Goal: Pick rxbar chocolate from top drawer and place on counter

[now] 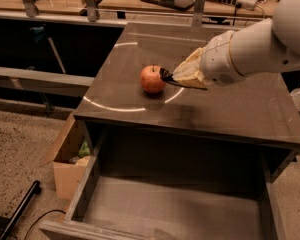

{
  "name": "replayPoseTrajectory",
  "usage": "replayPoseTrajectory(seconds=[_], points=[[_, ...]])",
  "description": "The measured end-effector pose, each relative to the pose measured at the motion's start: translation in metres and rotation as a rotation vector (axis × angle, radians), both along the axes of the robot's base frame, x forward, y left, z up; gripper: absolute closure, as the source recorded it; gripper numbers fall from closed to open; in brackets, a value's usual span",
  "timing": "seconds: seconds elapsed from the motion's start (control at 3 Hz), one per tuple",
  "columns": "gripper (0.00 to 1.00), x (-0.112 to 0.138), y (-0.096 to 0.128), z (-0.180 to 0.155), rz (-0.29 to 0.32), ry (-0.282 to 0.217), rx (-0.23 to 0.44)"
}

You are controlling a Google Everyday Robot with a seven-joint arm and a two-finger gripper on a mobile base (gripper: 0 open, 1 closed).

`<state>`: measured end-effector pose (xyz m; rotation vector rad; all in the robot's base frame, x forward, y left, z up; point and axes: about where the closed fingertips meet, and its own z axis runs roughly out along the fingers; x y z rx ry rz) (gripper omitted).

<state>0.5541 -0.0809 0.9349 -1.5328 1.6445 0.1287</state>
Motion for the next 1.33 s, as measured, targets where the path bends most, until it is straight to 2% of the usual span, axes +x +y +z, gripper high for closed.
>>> replayPoseTrajectory(seconds=[0.67,1.0,1.33], points=[[1.0,0.041,-0.04,-0.032,-0.096,-0.006,-0.14],[0.85,0.051,-0.051,-0.049,-0.124,0.008,-0.185],[0.62,0.056,-0.055,-0.064,-0.145,0.03,-0.191]])
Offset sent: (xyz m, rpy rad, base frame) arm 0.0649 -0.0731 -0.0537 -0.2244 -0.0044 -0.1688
